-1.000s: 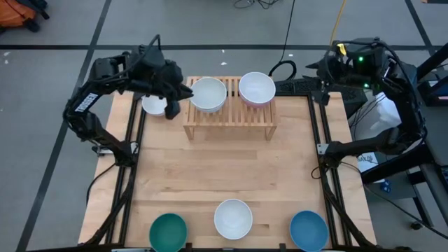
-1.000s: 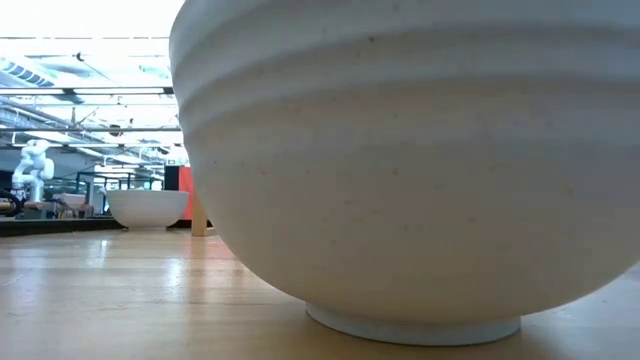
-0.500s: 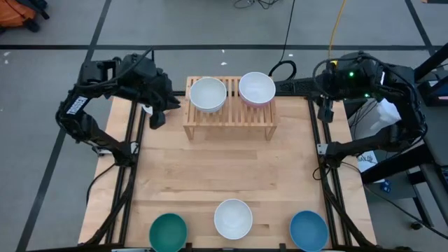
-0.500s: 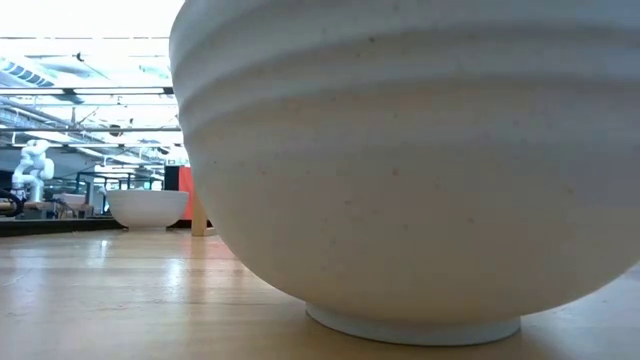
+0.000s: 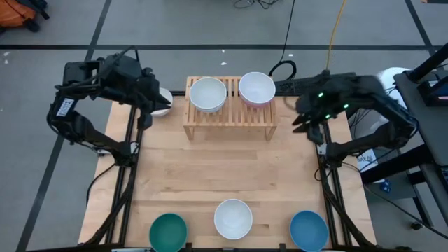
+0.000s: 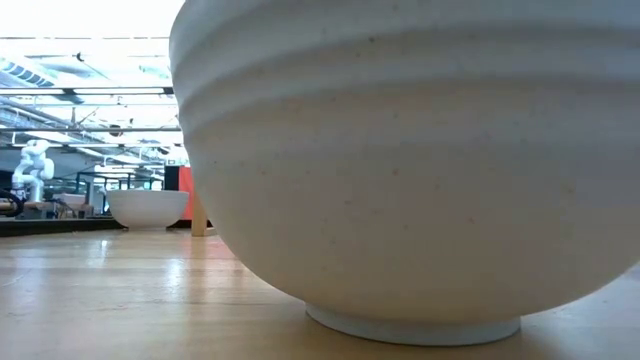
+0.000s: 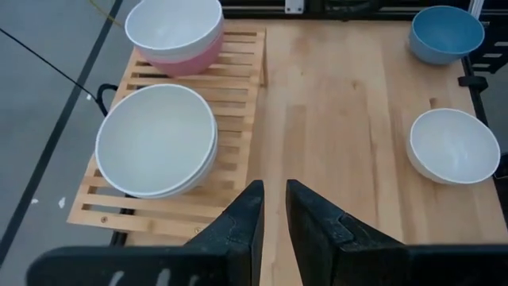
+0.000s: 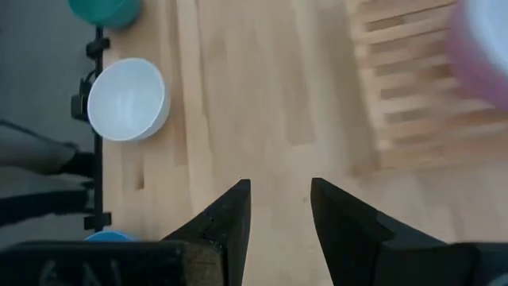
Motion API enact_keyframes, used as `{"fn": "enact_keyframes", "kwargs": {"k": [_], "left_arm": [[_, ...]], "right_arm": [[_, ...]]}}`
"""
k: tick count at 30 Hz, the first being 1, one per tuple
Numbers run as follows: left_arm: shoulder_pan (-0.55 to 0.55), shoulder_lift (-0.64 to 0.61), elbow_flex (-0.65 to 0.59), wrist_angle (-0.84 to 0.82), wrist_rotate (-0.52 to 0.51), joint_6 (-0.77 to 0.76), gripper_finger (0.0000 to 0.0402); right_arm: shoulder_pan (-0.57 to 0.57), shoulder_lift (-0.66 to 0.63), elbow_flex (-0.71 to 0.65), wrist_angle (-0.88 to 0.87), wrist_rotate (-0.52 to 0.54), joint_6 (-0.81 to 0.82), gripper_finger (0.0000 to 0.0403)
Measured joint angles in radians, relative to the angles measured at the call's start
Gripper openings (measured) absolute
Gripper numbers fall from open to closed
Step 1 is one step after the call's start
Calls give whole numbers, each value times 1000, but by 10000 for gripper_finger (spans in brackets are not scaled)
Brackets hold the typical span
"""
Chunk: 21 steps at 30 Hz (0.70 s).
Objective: Place and stack bowls onto a shelf
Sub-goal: Stack the white bowl on top of the gray bowl on the shelf
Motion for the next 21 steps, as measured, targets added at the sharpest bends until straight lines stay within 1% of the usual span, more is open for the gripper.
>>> {"fn": "enact_keyframes", "kwargs": {"k": [6, 11, 14, 21], "left_arm": [[0, -34, 0, 0, 0, 30, 63], [0, -54, 0, 1, 0, 30, 63], [0, -59, 0, 1, 0, 33, 63], [0, -71, 0, 1, 13, 55, 63]], "right_arm": [[115, 3, -197, 188, -1, 58, 125], [211, 34, -315, 343, 0, 149, 125], [282, 73, -347, 422, 0, 157, 125], [407, 200, -348, 567, 1, 238, 125]]}}
